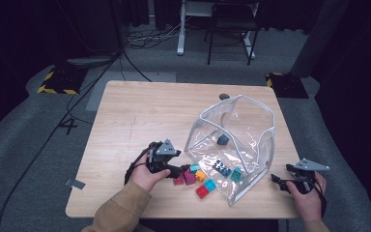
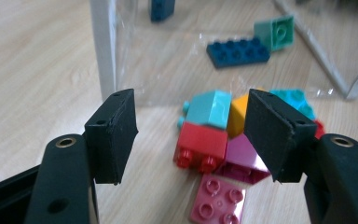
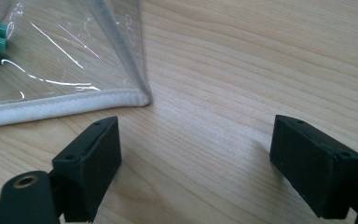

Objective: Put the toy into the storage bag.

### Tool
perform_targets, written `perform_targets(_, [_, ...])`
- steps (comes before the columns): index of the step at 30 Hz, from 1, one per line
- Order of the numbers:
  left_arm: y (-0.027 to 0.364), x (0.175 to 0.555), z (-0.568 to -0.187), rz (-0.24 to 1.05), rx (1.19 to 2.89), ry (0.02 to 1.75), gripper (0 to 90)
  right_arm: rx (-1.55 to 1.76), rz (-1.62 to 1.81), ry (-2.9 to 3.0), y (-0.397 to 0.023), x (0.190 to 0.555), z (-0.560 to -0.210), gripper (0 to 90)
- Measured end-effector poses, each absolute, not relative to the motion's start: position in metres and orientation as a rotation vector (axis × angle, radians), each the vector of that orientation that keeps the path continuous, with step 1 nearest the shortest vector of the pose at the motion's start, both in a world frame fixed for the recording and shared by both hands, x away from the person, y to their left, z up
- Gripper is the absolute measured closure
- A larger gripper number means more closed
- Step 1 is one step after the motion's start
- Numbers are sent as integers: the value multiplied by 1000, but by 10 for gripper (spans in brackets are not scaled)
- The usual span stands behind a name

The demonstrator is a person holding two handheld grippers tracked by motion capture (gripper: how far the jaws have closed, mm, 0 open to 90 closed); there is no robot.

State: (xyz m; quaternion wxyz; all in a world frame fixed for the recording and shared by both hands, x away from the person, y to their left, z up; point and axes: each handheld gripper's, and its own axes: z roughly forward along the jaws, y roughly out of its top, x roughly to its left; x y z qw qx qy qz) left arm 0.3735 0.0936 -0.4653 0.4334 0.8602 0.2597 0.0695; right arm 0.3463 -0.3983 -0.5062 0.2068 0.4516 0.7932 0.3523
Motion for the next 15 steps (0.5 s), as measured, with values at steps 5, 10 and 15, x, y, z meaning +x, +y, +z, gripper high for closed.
perform_targets(5, [90,378,-479,151,2162,664,353,1258,981,2209,-398,346,-506,165])
perform_targets(10, [89,381,-485,146,2171,676,353,1258,981,2209,-398,346,-506,165])
perform_targets(15, [91,385,-487,160,2147,692,351,1258,981,2209,-398,346,-506,165])
